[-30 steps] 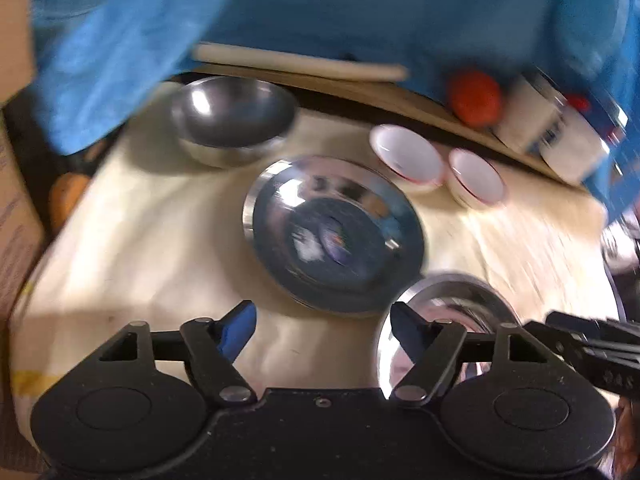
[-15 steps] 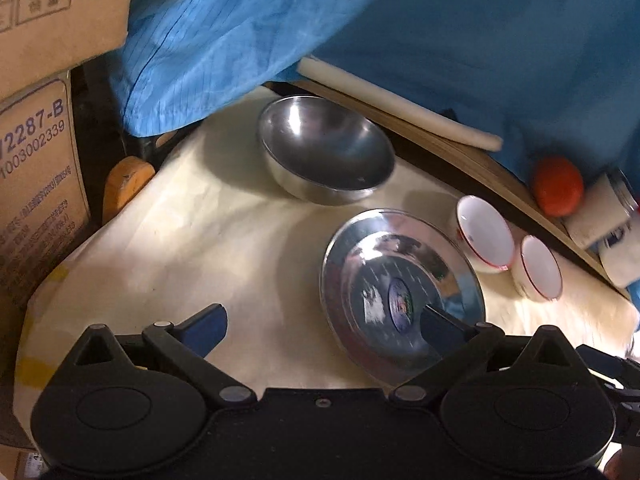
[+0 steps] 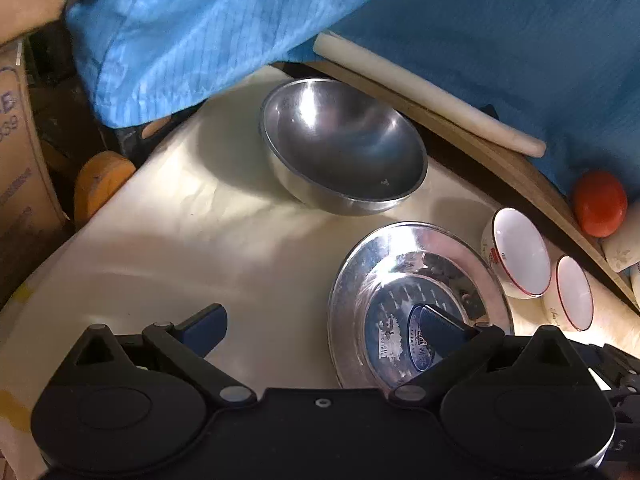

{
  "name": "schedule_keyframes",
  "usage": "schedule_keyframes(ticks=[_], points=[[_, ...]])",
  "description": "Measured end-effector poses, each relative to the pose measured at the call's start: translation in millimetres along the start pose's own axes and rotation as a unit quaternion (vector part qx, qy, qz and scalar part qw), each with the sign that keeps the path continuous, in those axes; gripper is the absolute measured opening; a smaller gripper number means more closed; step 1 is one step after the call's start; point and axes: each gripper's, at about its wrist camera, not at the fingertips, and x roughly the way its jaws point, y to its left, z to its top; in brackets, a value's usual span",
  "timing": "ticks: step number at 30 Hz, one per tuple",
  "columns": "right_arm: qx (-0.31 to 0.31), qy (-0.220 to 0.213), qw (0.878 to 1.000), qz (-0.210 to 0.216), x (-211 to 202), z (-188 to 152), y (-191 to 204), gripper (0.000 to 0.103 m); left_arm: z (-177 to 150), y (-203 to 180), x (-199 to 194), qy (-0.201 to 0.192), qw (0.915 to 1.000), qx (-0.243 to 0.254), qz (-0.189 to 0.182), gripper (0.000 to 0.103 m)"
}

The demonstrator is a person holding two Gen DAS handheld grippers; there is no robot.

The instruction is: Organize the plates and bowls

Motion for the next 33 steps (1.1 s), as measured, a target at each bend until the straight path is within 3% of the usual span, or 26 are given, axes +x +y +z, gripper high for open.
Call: schedule_keyframes(ticks=[6,11,19,25,28,33], points=[[-0.010,0.010,1.000,0.002,11.5,2.1,-1.6,0.098,0.3,-1.1,10.2,0.014,0.9999,0.000,0.004,0.102],[-0.012,0.016,1.000,0.009,15.3,3.2,-3.1,0.083,2.3,-3.6,13.7,0.017,0.9998,0.007,0.001,0.102],[-0.007,0.019,1.000,0.016,17.3,2.9,-2.9,0.069,0.7,-8.7,13.1,0.022,0.9994,0.021,-0.015,0.099],[0.003,0.018,1.000,0.019,17.6,1.3,-2.2,0.060,-0.3,-13.1,14.8,0.019,0.9990,0.034,-0.022,0.082],[0.008,0.019,1.000,0.021,17.9,1.2,-1.1,0.051,-0.1,-11.7,14.7,0.018,0.9991,0.031,-0.024,0.076],[0.014,0.017,1.000,0.015,17.1,0.9,-1.0,0.041,-0.3,-11.0,13.1,0.017,0.9988,0.039,-0.026,0.049]])
